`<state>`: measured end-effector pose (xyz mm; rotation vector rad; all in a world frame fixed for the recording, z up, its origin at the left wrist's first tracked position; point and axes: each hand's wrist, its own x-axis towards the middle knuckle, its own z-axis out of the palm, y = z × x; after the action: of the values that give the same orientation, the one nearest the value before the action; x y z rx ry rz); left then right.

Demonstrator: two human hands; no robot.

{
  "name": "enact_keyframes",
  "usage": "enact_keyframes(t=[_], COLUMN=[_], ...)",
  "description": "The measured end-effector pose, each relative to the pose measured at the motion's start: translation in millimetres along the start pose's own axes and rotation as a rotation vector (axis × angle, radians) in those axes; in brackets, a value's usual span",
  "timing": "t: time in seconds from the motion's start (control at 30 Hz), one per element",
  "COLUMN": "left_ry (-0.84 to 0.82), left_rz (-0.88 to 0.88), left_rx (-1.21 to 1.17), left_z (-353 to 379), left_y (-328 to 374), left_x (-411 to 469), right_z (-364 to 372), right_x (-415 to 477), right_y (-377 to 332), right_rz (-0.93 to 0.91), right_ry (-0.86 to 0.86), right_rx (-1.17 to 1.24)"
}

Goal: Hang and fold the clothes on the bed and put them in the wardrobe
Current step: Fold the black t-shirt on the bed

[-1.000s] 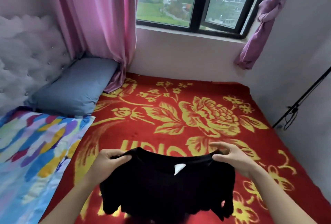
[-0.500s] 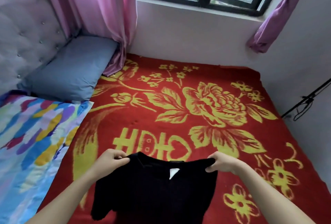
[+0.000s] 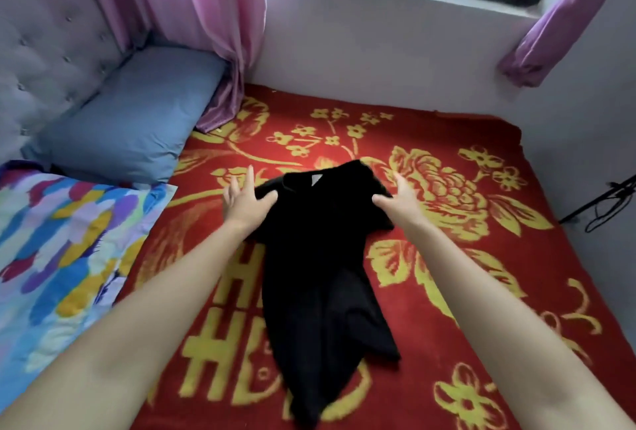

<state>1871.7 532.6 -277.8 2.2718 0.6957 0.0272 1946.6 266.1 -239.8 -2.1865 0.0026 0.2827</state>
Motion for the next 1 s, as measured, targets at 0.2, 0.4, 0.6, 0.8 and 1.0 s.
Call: enact_keyframes(t=[0.2, 0.4, 0.6, 0.8, 1.0], left_ry=[-0.235, -0.352, -0.454, -0.354, -0.364], left_rz=[-0.253, -0.348, -0.481, -0.735, -0.968], left_rx=[0.106, 0.174, 0.13, -0.2, -0.399], left_z=[78.0, 126.3, 176.3, 237.5, 292.6], left_y=[-96.1, -147.6, -187.7, -214.3, -216.3], left_x=[-65.0, -114.5, -148.2, -165.2, -184.7], right_z=[38.5, 68.5, 90.5, 104.3, 112.8], right_x=[-37.1, -75.3, -94.1, -85.3, -67.7], right_y=[101.1, 183.5, 268.7, 336.3, 377.1], right_rz=[0.341, 0.493, 0.654, 0.688, 0.609], right_ry=[-0.124, -0.141, -0.163, -0.18, -0.048], right_rx=[-0.087, -0.129, -0.197, -0.286, -0.126])
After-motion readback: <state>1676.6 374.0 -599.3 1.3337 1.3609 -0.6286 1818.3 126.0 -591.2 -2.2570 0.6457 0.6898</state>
